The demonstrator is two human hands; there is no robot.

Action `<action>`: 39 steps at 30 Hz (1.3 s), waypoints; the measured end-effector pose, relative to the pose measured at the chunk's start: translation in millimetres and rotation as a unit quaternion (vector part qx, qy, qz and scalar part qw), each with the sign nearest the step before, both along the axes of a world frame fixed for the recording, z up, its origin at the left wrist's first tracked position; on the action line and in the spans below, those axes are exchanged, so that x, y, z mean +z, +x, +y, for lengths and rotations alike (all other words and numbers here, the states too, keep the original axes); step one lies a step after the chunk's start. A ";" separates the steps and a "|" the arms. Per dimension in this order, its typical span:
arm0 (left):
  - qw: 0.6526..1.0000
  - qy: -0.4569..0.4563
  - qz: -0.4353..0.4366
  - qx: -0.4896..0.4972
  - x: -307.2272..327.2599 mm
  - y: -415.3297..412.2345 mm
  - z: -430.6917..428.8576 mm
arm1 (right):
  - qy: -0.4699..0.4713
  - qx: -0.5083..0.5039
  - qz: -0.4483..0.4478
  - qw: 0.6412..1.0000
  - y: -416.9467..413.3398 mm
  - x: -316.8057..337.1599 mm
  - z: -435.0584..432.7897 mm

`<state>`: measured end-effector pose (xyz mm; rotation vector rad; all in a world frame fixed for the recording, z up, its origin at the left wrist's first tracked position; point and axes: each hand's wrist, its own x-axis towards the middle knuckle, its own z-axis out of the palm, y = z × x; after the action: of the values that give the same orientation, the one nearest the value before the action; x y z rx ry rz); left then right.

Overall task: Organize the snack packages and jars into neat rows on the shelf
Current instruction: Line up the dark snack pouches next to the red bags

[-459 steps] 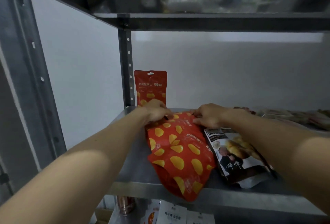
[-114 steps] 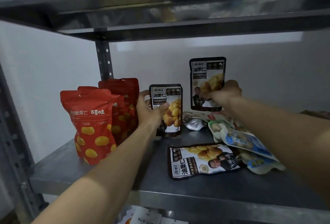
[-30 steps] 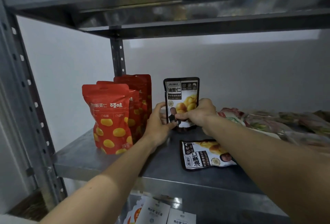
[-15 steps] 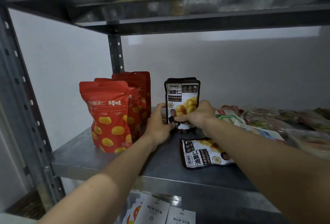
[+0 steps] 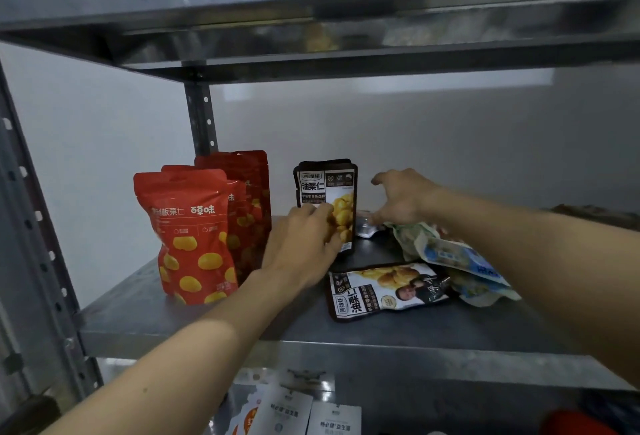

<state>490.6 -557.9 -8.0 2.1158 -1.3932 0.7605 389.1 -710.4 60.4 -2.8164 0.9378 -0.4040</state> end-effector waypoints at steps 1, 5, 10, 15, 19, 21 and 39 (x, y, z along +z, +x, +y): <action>1.000 0.020 -0.018 -0.008 1.0 -4.9 -2.8 | -0.004 0.001 0.015 1.000 -3.2 -1.2 -2.4; 0.998 0.048 -0.040 -0.031 3.8 -20.4 -22.3 | 0.000 0.000 0.045 0.999 -9.6 -6.8 -14.4; 0.996 0.071 -0.048 -0.036 5.9 -34.3 -51.6 | 0.014 0.023 0.068 0.997 -5.5 -13.9 -37.6; 0.996 0.085 -0.021 -0.025 4.3 -36.1 -73.5 | 0.049 0.057 0.122 0.990 8.4 -26.6 -59.4; 0.995 0.097 0.012 -0.023 1.8 -36.4 -91.6 | 0.064 0.082 0.185 0.977 11.1 -28.6 -72.0; 0.993 0.118 0.025 -0.019 3.3 -38.6 -99.5 | 0.062 0.092 0.205 0.972 9.0 -27.7 -76.9; 0.984 0.146 0.095 0.023 -1.8 -23.0 -170.8 | 0.121 0.058 0.073 0.988 -15.2 -27.4 -128.3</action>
<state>467.5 -728.7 -9.8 2.3790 -1.4258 0.3743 373.9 -838.7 33.0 -2.6862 0.7827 -0.0647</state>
